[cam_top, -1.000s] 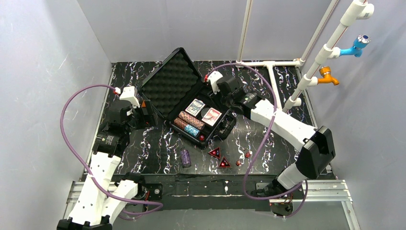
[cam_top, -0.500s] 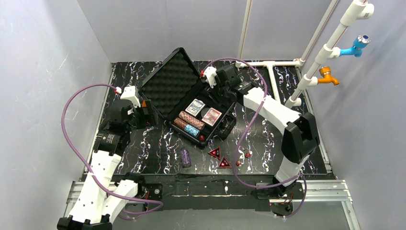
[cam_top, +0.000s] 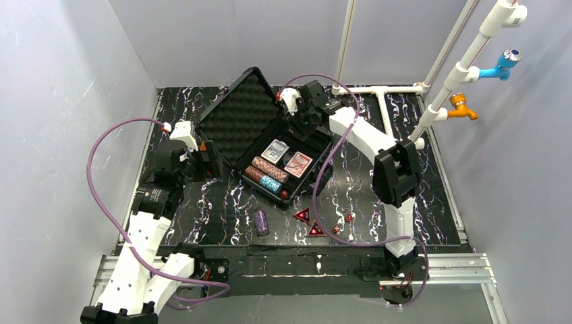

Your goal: Pack up texas hold em set

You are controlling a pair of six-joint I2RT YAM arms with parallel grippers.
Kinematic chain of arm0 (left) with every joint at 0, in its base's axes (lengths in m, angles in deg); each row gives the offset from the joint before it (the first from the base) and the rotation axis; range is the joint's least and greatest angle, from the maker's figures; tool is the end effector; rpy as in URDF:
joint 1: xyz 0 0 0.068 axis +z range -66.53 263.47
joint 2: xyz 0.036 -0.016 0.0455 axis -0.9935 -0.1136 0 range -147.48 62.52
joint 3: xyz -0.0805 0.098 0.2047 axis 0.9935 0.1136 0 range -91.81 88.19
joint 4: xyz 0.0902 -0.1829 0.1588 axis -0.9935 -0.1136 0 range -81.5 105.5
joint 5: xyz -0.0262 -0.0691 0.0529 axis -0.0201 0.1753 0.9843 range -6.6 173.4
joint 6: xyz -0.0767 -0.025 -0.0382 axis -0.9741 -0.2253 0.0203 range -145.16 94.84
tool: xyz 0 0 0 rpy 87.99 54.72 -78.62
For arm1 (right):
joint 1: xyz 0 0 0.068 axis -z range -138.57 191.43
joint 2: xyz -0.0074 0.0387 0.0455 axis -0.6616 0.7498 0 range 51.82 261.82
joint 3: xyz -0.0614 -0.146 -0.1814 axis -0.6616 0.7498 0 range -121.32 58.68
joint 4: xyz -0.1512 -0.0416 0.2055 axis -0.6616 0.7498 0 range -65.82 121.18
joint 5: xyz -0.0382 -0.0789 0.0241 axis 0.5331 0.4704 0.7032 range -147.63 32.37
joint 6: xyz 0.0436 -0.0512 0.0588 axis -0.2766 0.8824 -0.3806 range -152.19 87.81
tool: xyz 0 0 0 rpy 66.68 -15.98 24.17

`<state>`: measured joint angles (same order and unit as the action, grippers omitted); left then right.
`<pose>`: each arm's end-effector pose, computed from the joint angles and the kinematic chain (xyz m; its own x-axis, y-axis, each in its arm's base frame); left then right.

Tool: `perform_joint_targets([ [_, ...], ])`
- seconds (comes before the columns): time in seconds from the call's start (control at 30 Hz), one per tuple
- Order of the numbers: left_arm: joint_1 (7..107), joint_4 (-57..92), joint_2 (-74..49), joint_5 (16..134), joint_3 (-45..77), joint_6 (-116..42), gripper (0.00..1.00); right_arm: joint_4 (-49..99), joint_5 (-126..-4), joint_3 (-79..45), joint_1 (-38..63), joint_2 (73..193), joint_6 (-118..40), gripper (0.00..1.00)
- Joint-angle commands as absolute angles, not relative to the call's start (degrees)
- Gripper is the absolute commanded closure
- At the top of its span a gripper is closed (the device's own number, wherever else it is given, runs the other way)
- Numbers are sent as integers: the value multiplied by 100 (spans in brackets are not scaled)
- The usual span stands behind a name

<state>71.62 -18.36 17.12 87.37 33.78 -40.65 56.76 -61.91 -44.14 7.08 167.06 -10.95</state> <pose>0.2228 -0.0411 0.3104 -0.4347 -0.1808 -0.8822 0.0285 0.9764 -0.2142 0.3897 0.2735 0.2204 -0.3246 -0.6592 -0.6783 -0.7764 0.5953 -0.2070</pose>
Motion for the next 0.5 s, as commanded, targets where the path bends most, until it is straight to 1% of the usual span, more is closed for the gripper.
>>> perform_joint_targets([
  [0.0,7135,-1824,1709,8765,3335,-4031,15,5672,-6474,-5093,706,16894,-921,99],
  [0.47,7135,-1822,1646,8752,3343,-4020,15,5952,-6508,-6025,706,17941,-784,99],
])
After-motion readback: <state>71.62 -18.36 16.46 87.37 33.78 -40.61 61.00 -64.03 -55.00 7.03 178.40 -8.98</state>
